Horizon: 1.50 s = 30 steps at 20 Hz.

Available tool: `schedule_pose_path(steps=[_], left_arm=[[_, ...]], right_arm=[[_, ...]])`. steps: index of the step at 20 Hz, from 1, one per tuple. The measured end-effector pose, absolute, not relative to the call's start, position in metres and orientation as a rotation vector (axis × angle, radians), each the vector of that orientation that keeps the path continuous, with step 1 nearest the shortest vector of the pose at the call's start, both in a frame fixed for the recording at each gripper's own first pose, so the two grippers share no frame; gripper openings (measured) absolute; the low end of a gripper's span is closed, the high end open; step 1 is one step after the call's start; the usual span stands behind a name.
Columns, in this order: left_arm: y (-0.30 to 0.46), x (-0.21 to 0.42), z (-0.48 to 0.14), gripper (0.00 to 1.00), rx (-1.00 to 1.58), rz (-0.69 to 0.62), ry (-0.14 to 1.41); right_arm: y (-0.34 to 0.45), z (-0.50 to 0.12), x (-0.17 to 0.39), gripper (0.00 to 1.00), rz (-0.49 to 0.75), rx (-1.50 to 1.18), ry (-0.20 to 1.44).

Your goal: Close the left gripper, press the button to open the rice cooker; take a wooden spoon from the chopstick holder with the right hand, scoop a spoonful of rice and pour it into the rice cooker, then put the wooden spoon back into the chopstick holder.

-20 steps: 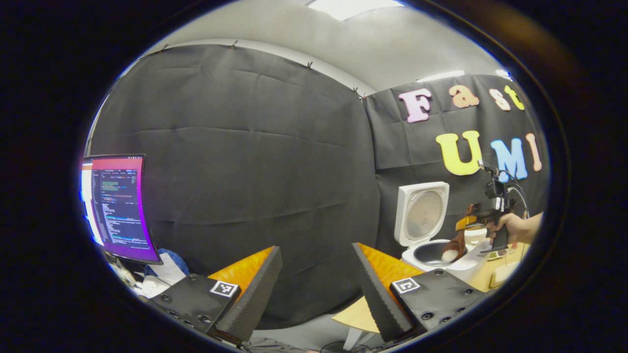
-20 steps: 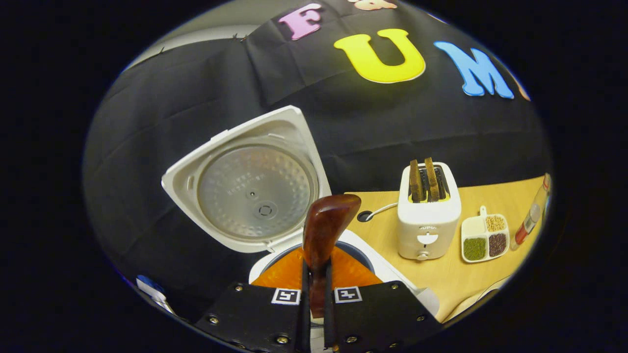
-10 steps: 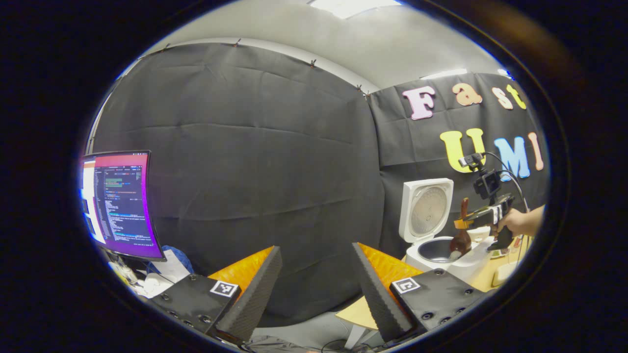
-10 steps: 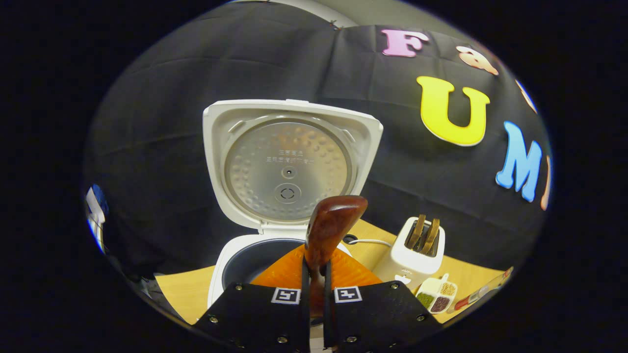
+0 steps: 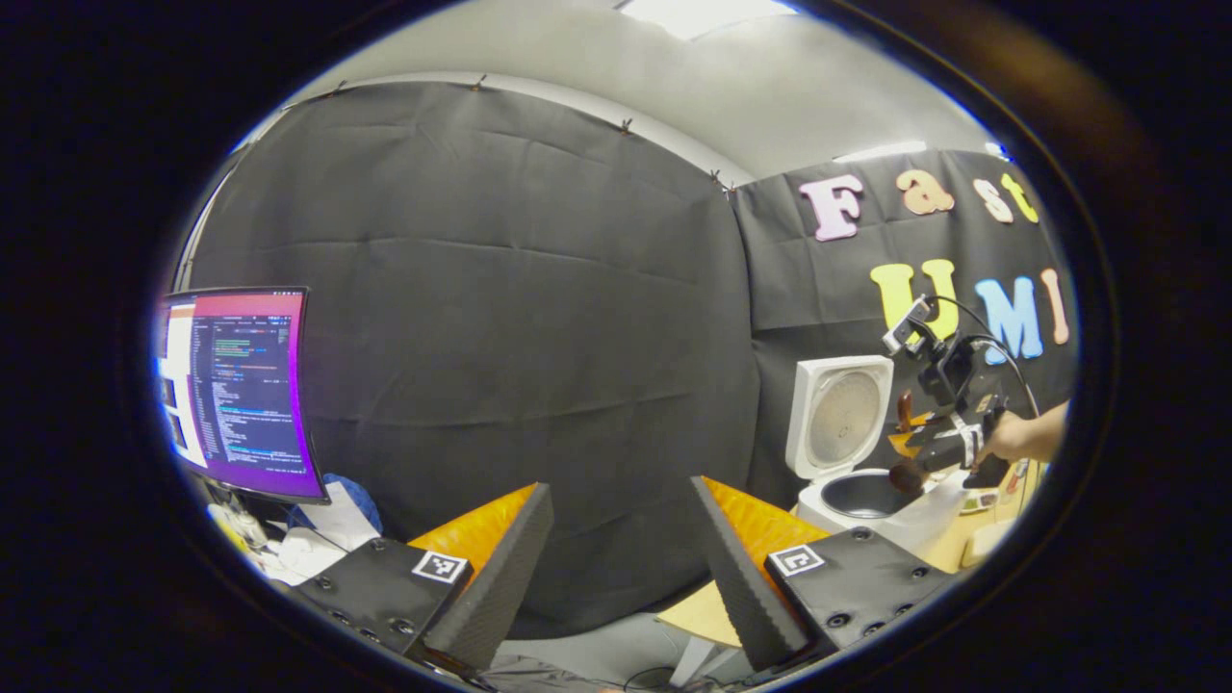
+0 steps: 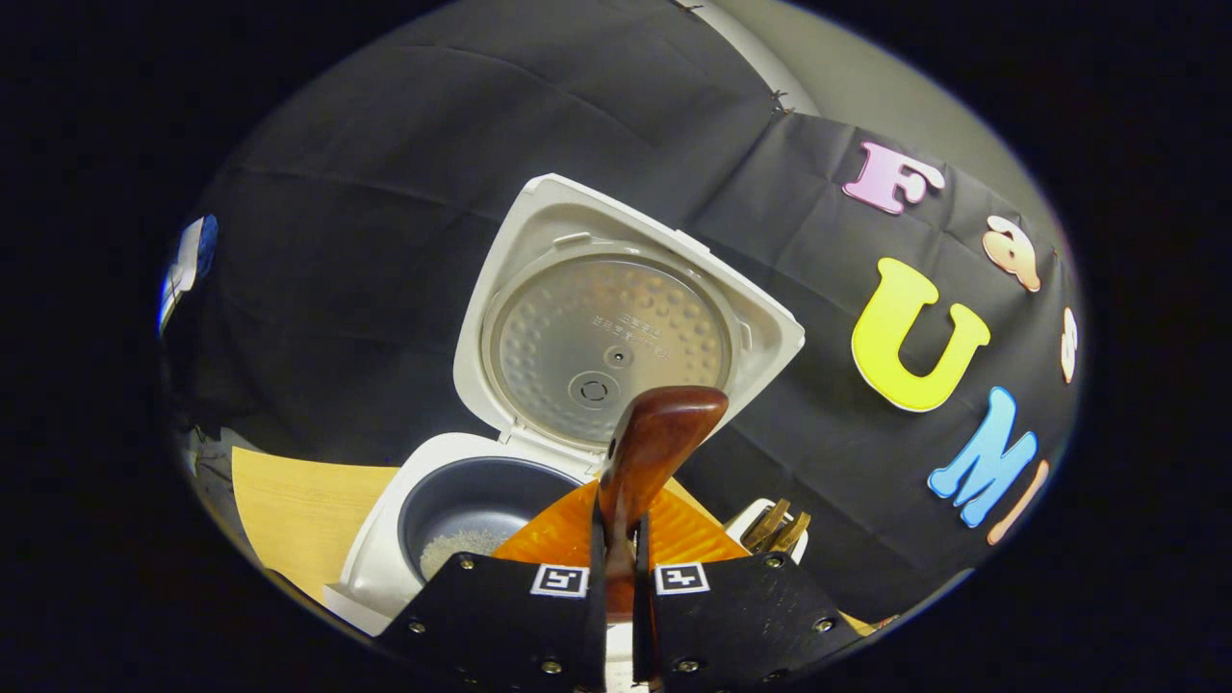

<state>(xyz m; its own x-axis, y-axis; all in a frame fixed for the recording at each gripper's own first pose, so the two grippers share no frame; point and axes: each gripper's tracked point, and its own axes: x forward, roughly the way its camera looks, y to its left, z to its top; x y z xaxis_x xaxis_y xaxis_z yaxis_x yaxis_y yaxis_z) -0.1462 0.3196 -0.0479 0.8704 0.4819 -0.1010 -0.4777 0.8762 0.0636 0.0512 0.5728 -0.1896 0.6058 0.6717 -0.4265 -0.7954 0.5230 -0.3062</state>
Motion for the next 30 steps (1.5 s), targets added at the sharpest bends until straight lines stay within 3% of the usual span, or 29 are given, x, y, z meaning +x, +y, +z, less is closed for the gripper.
schedule_pose_path(steps=[16,20,30], left_arm=[[0.3,-0.129,-0.026,0.96,0.022,0.411,0.067],[0.267,-0.089,-0.017,0.96,0.01,0.345,0.049],[0.196,-0.057,0.005,0.98,-0.004,0.214,0.001]], right_arm=[[0.512,-0.17,0.083,0.11,0.705,0.406,0.642],[0.473,-0.148,0.09,0.11,0.648,0.511,0.641],[0.363,-0.093,0.107,0.11,0.568,0.512,0.514]])
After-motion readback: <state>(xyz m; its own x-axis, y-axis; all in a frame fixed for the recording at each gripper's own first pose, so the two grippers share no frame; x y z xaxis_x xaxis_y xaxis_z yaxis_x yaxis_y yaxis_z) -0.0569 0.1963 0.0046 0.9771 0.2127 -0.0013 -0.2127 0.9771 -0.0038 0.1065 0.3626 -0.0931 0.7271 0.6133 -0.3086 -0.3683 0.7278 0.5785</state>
